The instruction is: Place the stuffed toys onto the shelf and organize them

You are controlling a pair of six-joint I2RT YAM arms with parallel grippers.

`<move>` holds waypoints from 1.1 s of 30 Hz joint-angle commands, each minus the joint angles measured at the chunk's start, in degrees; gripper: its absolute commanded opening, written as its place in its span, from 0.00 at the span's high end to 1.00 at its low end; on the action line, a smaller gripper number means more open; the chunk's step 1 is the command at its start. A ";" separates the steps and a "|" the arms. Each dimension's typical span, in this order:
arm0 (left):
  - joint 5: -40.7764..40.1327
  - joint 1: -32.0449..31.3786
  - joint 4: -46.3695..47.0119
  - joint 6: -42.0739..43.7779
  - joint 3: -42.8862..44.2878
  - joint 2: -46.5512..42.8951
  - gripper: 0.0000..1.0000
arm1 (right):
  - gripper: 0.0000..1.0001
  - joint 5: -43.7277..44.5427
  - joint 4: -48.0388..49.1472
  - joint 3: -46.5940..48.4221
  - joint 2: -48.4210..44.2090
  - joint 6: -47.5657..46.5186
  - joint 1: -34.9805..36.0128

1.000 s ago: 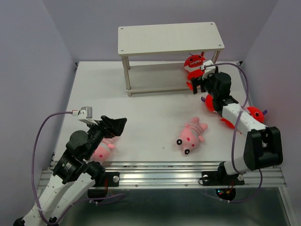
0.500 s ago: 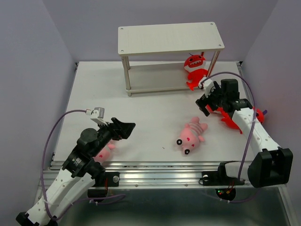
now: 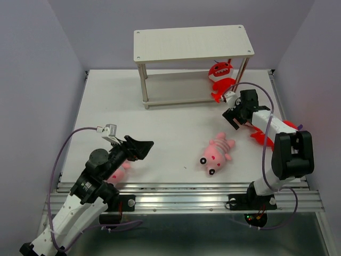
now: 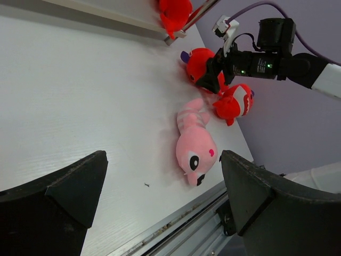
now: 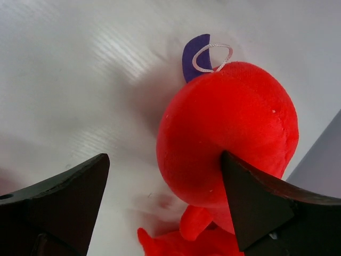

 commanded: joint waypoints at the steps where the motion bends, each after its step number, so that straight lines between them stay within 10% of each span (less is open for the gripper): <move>1: 0.60 0.18 3.16 -0.14 -0.59 -0.15 0.01 | 0.19 4.93 6.09 2.06 2.68 -1.15 -0.38; 10: 1.22 0.09 3.33 0.21 -0.41 0.20 0.01 | 0.87 5.99 11.10 -2.07 0.76 -1.42 -1.52; 19: 1.92 0.09 4.21 0.39 -0.67 0.99 0.01 | 0.99 1.60 10.67 -3.74 -10.66 0.08 -3.37; 26: 2.27 0.09 4.83 0.30 -1.11 1.26 0.01 | 0.35 1.85 6.27 -2.16 -14.63 1.05 -3.37; 33: 2.54 0.09 4.65 0.30 -1.03 1.00 0.01 | 0.06 8.18 7.50 0.91 -5.41 2.71 -4.51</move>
